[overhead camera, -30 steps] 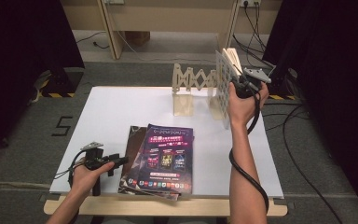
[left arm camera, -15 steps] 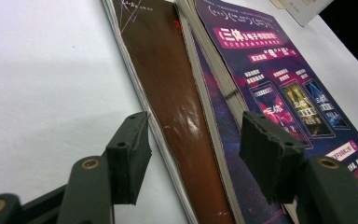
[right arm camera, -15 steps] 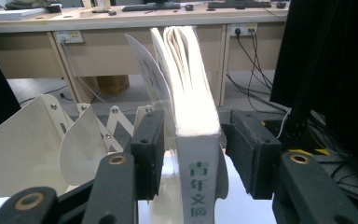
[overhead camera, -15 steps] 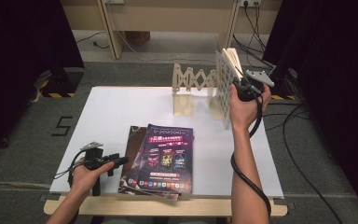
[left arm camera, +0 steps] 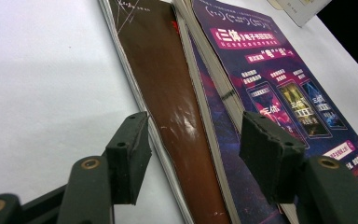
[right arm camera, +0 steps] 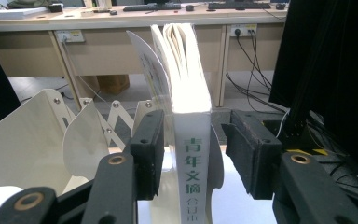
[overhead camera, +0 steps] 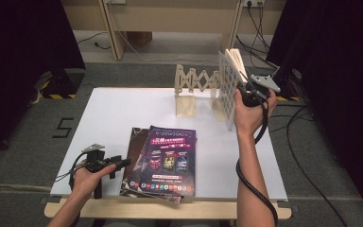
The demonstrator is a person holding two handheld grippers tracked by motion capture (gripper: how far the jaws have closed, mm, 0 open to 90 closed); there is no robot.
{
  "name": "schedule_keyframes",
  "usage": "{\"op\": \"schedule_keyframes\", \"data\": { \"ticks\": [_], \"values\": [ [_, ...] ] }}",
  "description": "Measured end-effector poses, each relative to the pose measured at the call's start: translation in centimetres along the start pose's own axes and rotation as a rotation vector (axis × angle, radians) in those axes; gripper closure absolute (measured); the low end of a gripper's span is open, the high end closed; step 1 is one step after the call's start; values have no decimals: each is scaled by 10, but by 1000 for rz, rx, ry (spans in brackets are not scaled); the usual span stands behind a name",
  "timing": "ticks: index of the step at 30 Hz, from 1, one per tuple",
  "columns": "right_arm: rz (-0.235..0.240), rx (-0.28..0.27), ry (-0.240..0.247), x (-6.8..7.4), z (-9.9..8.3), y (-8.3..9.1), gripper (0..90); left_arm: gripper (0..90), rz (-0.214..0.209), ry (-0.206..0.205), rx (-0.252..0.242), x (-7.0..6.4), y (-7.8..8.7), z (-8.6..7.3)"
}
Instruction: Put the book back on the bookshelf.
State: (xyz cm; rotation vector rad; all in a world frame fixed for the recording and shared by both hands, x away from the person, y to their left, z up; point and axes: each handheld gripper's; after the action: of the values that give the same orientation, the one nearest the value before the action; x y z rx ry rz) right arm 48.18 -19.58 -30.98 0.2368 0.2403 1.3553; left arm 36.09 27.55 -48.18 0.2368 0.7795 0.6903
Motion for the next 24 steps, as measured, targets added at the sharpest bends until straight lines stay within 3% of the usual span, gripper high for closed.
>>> {"op": "schedule_keyframes", "data": {
  "ticks": [24],
  "values": [
    [26, 19, -7, -7, -15, 21, 562, 418, -21, -12, 4, -9, -5, 4]
  ]
}}
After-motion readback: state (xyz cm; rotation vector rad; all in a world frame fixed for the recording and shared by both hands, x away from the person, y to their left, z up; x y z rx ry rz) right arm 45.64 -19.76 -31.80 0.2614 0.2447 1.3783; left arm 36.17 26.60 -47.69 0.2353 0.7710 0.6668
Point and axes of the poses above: each handheld gripper's, and its own axes: y roughly backward along the jaws, z roughly out of its top, x roughly to its left, and after that the axes turned 13 degrees about -z, right-handed
